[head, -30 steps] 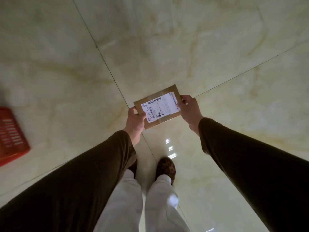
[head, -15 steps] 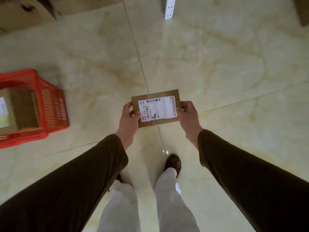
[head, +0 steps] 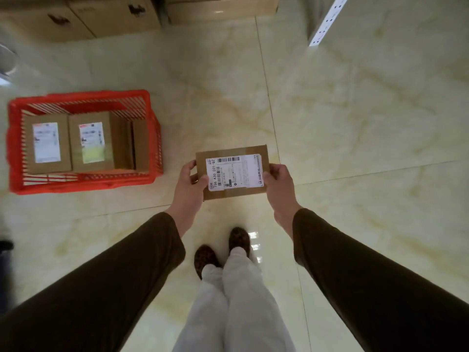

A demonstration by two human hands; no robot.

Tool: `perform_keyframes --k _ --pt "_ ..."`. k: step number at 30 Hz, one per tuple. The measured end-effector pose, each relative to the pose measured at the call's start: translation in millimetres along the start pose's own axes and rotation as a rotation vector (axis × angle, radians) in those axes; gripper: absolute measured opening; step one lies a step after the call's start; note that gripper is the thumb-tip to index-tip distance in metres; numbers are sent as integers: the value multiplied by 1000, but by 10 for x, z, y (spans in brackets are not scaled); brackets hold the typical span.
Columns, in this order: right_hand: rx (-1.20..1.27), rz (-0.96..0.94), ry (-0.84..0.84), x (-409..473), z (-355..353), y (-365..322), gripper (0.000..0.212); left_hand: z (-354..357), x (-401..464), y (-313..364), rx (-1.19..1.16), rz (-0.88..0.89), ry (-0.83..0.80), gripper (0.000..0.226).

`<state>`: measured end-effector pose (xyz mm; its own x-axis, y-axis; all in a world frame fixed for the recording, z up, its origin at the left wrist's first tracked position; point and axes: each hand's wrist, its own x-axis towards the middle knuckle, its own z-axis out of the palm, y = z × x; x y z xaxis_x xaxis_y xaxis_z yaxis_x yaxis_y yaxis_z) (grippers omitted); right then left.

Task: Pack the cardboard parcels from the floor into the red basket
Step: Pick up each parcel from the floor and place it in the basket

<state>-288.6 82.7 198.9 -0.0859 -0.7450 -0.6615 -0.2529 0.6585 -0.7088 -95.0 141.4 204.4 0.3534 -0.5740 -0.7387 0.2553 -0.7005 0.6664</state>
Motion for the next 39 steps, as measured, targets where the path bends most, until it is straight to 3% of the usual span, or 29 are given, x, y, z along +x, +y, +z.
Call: perform_keyframes --k 15,26,33,39 --pt "-89 -58 -90 -157 1755 -549 14 -1605 244 378 -59 12 134 41" --pt "-74 19 -1 -596 3218 -524 14 -3098 675 472 0 -19 44 38" --pt "6 104 61 -516 3569 -505 15 -3338 1157 601 116 -41 11 28" --pt "147 243 50 -365 3791 -520 33 -3388 1690 956 247 -28 -91 34"
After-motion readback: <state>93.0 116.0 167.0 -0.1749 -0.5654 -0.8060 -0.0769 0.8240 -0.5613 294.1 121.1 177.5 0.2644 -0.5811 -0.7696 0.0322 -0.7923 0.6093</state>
